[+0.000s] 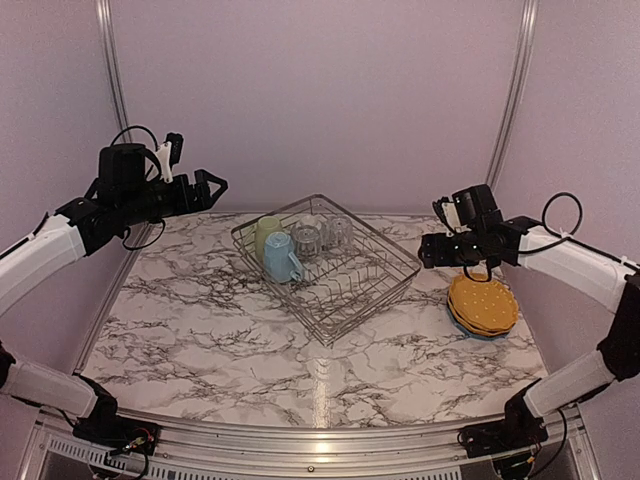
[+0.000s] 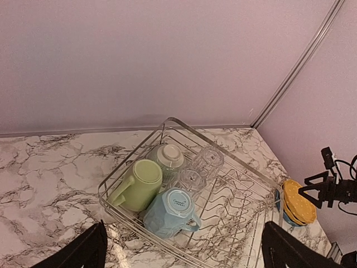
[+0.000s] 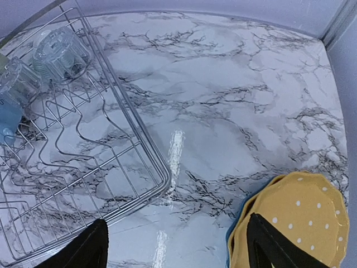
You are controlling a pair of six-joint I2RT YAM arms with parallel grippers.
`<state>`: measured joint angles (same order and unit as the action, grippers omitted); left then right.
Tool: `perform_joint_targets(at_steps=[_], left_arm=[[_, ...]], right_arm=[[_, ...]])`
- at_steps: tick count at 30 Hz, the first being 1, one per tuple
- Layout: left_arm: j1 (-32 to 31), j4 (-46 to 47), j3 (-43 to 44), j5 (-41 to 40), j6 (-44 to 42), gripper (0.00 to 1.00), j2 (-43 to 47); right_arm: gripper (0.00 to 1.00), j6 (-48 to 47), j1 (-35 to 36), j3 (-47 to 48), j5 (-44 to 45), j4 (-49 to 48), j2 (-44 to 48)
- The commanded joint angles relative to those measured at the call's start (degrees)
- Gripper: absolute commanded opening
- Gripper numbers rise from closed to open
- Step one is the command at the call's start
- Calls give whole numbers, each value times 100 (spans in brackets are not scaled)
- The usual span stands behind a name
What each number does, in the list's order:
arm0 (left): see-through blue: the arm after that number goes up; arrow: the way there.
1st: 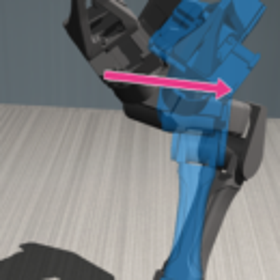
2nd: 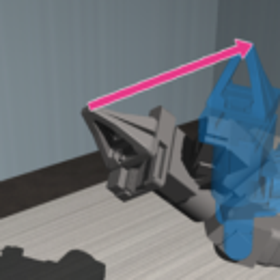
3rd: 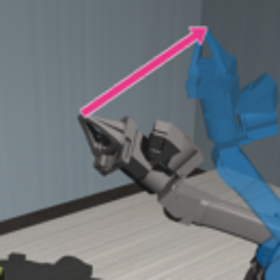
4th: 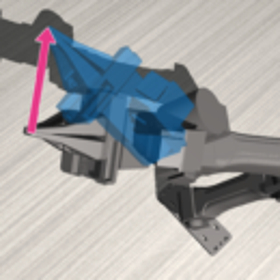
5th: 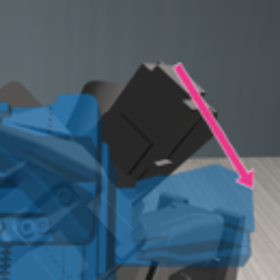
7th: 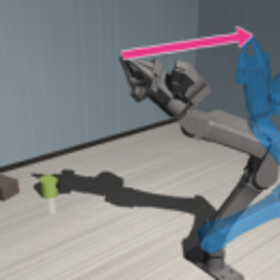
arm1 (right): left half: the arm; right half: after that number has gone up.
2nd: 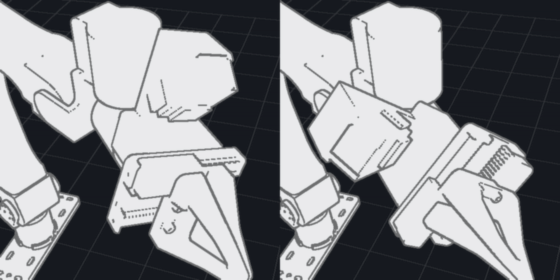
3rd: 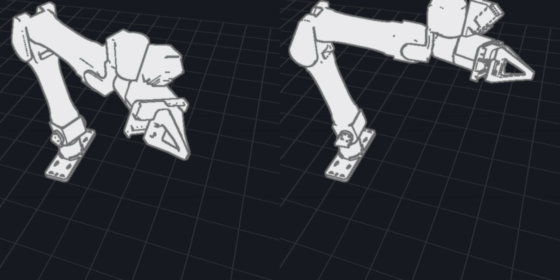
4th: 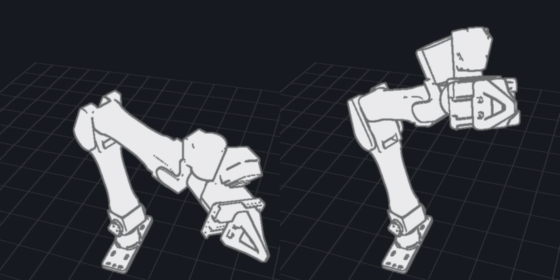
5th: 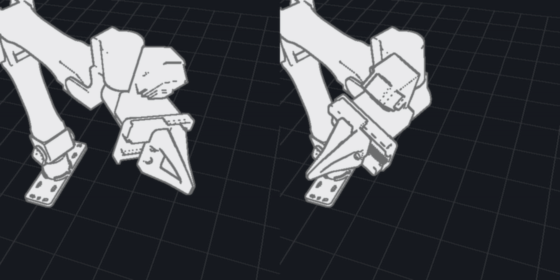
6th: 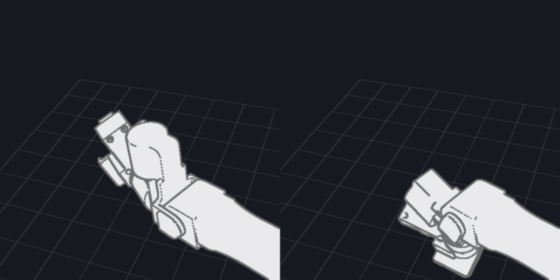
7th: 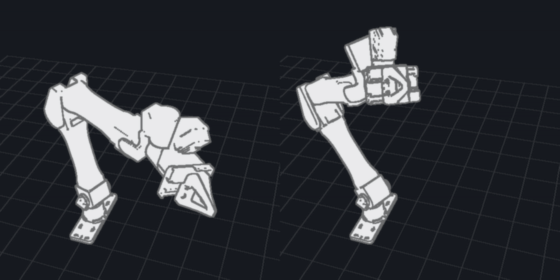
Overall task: Unload the mixed dishes from the dish rack
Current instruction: Grab the cup from the dish rack.
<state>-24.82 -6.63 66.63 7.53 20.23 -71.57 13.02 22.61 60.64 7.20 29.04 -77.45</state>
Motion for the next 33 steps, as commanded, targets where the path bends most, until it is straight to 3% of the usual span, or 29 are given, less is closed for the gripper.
perform_joint_targets(at_steps=[1,7,14,19,27,33], left_arm=[[-5,4,51,148,59,99,-65],[-2,-40,36,-85,-23,99,-236],[-3,-119,104,-47,-16,99,-356],[1,-110,103,-12,-11,99,-308],[-1,-93,104,85,40,99,-334],[0,-77,104,127,60,99,-352]], right_arm=[[83,-118,448,512,-344,-915,-595],[85,-387,858,1925,-503,-1079,-2044],[86,-584,1058,3866,-294,-406,-3719],[86,-772,1118,4614,-293,-346,-4414],[86,-838,1208,6075,581,285,-5563],[81,-853,1211,6155,558,157,-5792]])
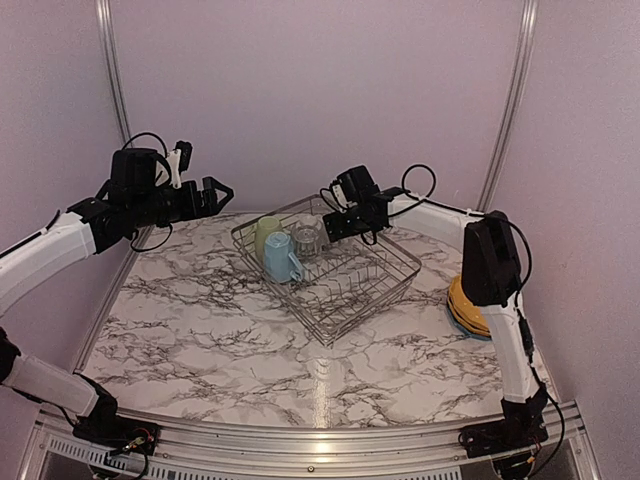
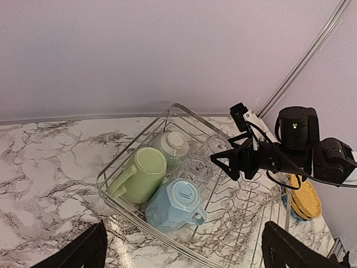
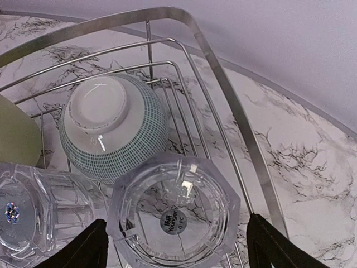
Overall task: Unload the mixed dishes from the dish rack
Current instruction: Grab the cup from the dish rack.
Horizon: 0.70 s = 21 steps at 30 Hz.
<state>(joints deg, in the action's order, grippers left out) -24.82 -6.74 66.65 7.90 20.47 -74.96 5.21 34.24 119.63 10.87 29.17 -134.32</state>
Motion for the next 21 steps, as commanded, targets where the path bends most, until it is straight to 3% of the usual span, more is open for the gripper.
perform_joint_targets(at_steps=[1,12,21], left_arm=[[1,-69,102,92,36,99,-16],[11,-93,113,100,19,99,-44],[10,-93,117,111,15,99,-38]], right_arm=[[80,-93,46,272,165,101,-128],[72,-195,45,563,117,44,-464],[49,-114,54,606,35,-61,-301]])
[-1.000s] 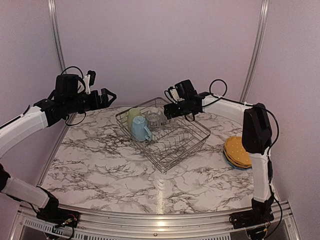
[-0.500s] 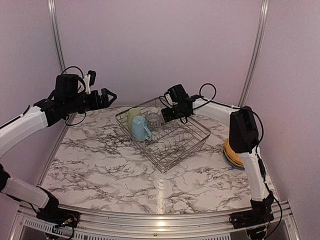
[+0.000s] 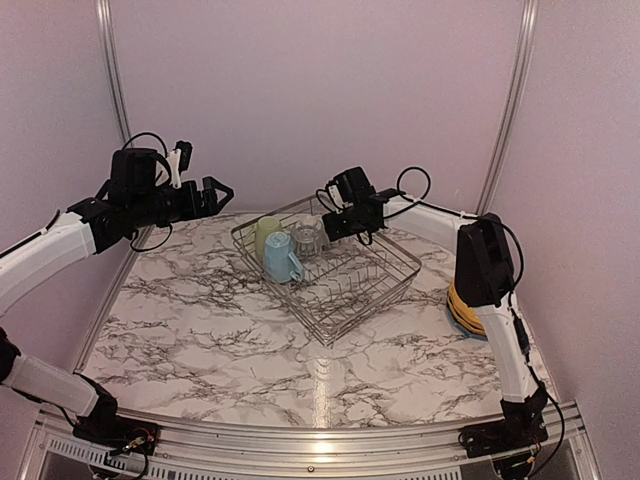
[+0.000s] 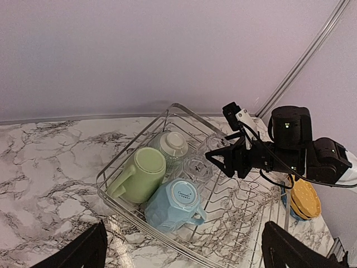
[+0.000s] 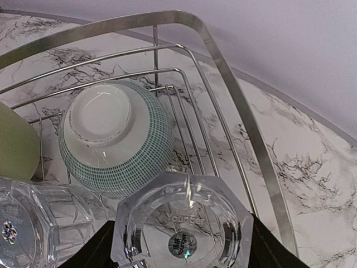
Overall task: Unload the mixed dishes from the dish rack
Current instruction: Grab the cup from the dish rack, then pass from the right arm to the left
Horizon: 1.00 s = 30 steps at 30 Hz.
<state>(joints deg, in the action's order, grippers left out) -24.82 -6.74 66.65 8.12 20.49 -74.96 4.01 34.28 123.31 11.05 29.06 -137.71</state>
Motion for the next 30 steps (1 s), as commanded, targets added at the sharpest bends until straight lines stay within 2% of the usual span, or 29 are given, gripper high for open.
perform_joint_targets(at_steps=[1,4,13,17,24,30], left_arm=[[9,-84,107,91,4,99,-30],[10,-71,85,19,-26,99,-33],[-4,-69,93,98,-6,99,-154],[0,-44,65,117,8,99,-220],[-106,30,67,390,36,99,-232],[-301,133,334,1053,550,99,-428]], right_arm=[[45,35,43,242,22,-41,83],[35,101,45,152,27,-51,304],[34,75,47,-542,63,-511,1295],[28,210,49,-1061,-95,-883,1795],[31,1363,-110,-3304,-1769,-2792,3234],[32,3032,-255,-4886,-3222,-5307,4152]])
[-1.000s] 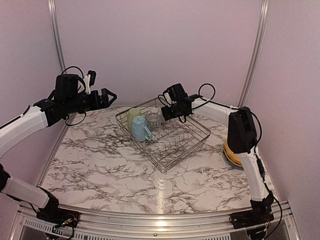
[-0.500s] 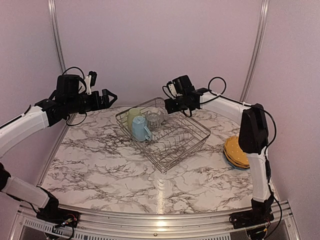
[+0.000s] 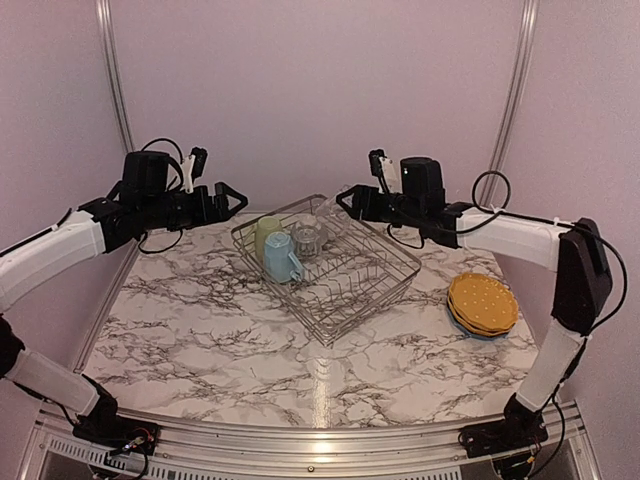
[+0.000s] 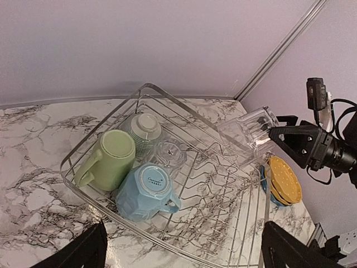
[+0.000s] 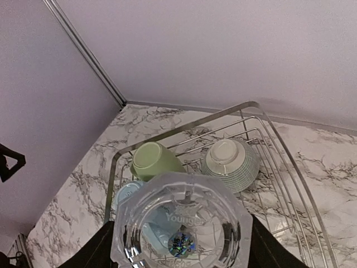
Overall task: Unload the mixed dishes from the dish rack
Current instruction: Pass from the right arm to the left
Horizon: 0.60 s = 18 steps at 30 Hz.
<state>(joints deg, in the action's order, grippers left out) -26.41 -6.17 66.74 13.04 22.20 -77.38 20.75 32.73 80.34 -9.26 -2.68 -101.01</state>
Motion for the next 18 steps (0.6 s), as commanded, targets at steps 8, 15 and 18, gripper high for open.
perform_joint_targets(at_steps=[8,15,18], left_arm=[[-450,2064,-902,1100,2631,99,640],[-775,3382,-1639,1219,3769,99,655],[-876,3904,-1742,1304,4033,96,535]], right_arm=[[33,3136,-68,-1396,-2484,-4729,318],[33,3662,184,-1423,-2774,-5671,-4],[33,3845,309,-1447,-2838,-5918,-148]])
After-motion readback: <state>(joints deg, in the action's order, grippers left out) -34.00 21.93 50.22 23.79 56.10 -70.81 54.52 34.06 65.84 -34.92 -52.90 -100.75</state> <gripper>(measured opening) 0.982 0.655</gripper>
